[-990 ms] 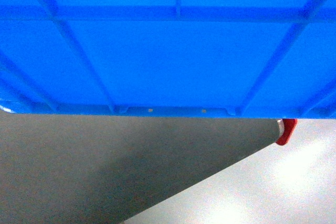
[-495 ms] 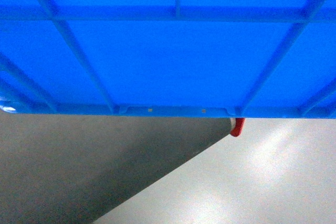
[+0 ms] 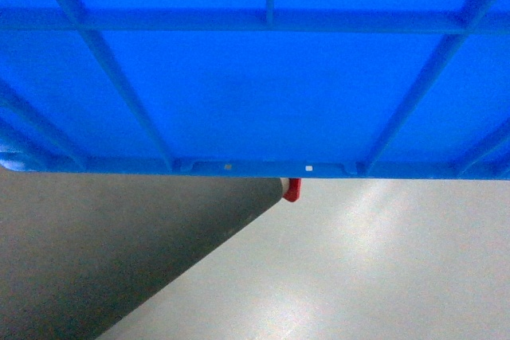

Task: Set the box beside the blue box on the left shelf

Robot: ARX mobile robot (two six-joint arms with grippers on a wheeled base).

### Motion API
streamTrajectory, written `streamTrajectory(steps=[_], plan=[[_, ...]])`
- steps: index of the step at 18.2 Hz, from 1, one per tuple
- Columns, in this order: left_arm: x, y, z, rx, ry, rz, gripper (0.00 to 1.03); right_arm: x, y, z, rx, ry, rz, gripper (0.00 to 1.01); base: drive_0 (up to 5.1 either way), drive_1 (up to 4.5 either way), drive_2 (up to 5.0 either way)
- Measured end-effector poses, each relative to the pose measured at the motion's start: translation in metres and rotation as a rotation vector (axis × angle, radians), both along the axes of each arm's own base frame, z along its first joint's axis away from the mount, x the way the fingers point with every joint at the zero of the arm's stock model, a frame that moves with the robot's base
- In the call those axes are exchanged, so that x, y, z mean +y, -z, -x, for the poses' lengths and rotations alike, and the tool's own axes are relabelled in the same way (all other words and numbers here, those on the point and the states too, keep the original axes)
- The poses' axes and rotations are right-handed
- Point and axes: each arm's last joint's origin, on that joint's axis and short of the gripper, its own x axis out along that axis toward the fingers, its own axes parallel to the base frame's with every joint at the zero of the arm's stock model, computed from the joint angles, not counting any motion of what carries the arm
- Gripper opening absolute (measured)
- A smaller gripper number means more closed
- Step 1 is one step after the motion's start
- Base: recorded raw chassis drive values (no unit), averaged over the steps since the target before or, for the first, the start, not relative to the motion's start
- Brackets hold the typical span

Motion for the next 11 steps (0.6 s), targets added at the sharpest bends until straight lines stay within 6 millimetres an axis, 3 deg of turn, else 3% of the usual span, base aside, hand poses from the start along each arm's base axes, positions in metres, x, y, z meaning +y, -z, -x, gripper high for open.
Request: streamTrajectory(steps=[11], plan=[[0.0,0.0001,0.0,0.001,0.0,0.0,0.12,0.0,0.0001,-0.0001,0.001,0.0,0.001,0.1,-1.6,-1.64,-1.6]])
